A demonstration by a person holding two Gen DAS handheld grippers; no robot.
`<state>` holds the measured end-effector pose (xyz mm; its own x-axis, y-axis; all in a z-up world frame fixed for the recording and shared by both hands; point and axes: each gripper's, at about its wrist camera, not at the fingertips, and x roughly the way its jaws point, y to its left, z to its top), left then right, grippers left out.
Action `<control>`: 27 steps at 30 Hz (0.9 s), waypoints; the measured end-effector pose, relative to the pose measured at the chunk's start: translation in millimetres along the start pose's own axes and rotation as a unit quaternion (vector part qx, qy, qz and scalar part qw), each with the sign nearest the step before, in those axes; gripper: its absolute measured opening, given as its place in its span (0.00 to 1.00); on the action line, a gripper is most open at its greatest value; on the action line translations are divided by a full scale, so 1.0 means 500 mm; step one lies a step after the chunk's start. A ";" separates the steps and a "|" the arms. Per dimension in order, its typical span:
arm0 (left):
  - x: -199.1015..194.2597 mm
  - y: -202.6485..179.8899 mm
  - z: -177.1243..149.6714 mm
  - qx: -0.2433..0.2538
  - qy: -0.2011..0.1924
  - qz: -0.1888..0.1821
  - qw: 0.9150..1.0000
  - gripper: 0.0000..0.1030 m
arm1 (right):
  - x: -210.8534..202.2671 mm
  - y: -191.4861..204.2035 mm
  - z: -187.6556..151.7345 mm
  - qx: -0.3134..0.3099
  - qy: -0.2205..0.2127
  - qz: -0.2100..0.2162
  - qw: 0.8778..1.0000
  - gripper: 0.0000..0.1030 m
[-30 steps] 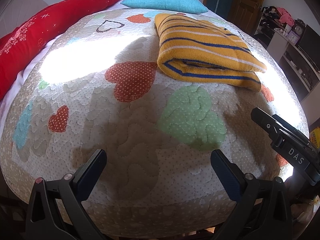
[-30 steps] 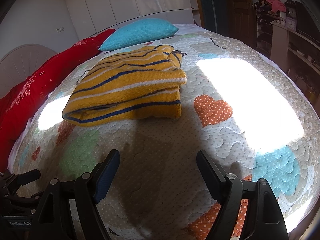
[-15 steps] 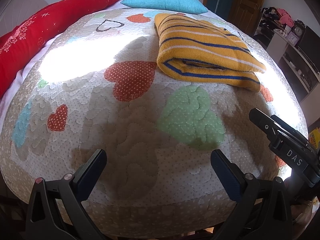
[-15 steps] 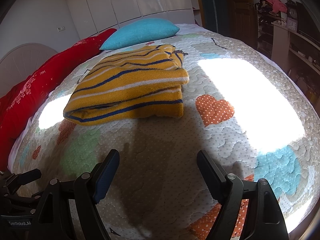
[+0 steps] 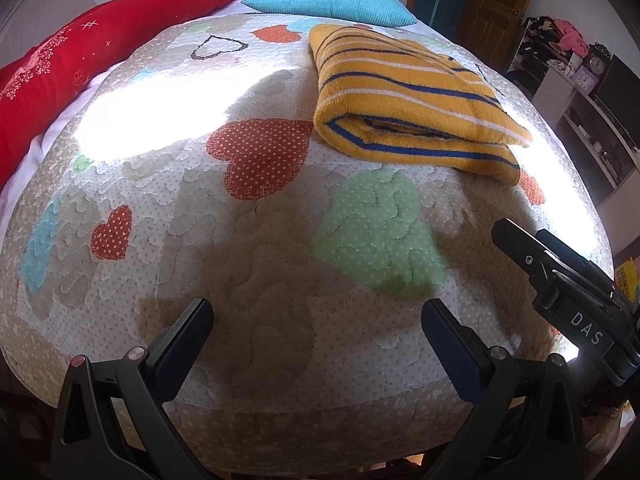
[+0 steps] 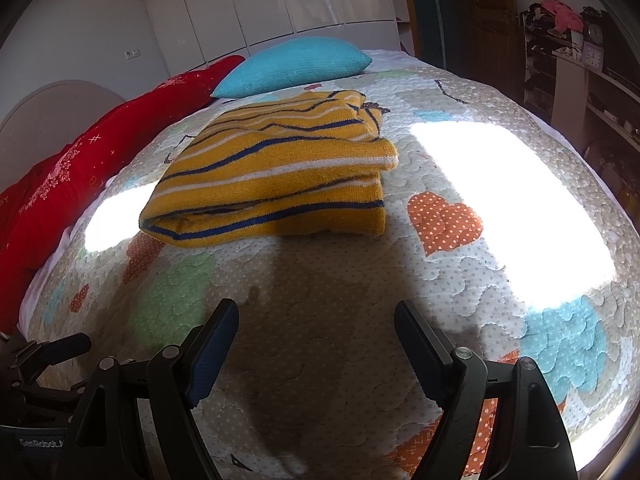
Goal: Fold small clothes
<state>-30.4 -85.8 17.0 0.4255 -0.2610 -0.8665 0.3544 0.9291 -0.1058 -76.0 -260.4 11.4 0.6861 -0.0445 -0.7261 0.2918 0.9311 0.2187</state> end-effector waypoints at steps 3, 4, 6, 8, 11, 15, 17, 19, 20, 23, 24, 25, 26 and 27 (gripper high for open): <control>0.000 0.001 0.000 -0.001 0.000 -0.001 1.000 1.00 | 0.000 -0.002 0.000 0.000 0.000 0.001 1.000 0.82; 0.001 0.001 0.000 -0.001 0.000 -0.001 1.000 1.00 | 0.000 -0.002 0.000 0.000 0.000 0.001 1.000 0.82; 0.003 0.001 0.000 -0.001 0.001 -0.002 1.000 1.00 | 0.000 -0.002 0.000 -0.001 0.000 0.000 1.000 0.82; 0.004 0.002 0.000 -0.002 0.003 -0.004 1.000 1.00 | 0.002 -0.002 0.001 -0.002 0.000 0.001 1.000 0.82; 0.006 0.002 0.001 -0.003 0.004 -0.005 1.000 1.00 | 0.002 0.000 0.001 -0.003 0.001 0.002 1.000 0.82; 0.007 0.001 0.001 -0.003 0.004 -0.006 1.000 1.00 | 0.002 0.001 0.001 -0.003 0.001 0.002 1.000 0.82; 0.008 0.000 0.000 -0.002 0.005 -0.007 1.000 1.00 | 0.003 0.001 0.001 -0.002 0.001 0.002 1.000 0.82; 0.009 0.000 0.001 -0.001 0.005 -0.008 1.000 1.00 | 0.003 0.000 0.001 -0.003 0.000 0.002 1.000 0.82; 0.009 0.000 0.001 -0.001 0.006 -0.008 1.000 1.00 | 0.003 0.001 0.002 -0.003 0.000 0.002 1.000 0.82; 0.011 0.000 0.002 -0.003 0.006 -0.010 1.000 1.00 | 0.004 0.002 0.005 -0.004 0.000 0.003 1.000 0.82; 0.012 0.001 0.003 -0.003 0.006 -0.011 1.000 1.00 | 0.004 0.004 0.007 -0.006 -0.001 0.002 1.000 0.82; 0.012 0.003 0.004 -0.004 0.006 -0.013 1.000 1.00 | 0.003 0.005 0.010 -0.009 -0.002 0.001 1.000 0.82; 0.013 0.005 0.007 -0.007 0.006 -0.015 1.000 1.00 | 0.001 0.008 0.013 -0.013 -0.004 -0.001 1.000 0.82; 0.013 0.009 0.011 -0.010 0.005 -0.018 1.000 1.00 | -0.001 0.011 0.018 -0.017 -0.006 -0.003 1.000 0.82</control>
<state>-21.5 -84.8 13.5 0.4041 -0.2926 -0.8667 0.3529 0.9240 -0.1474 -68.7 -258.6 18.6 0.6929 -0.0552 -0.7190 0.2742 0.9423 0.1919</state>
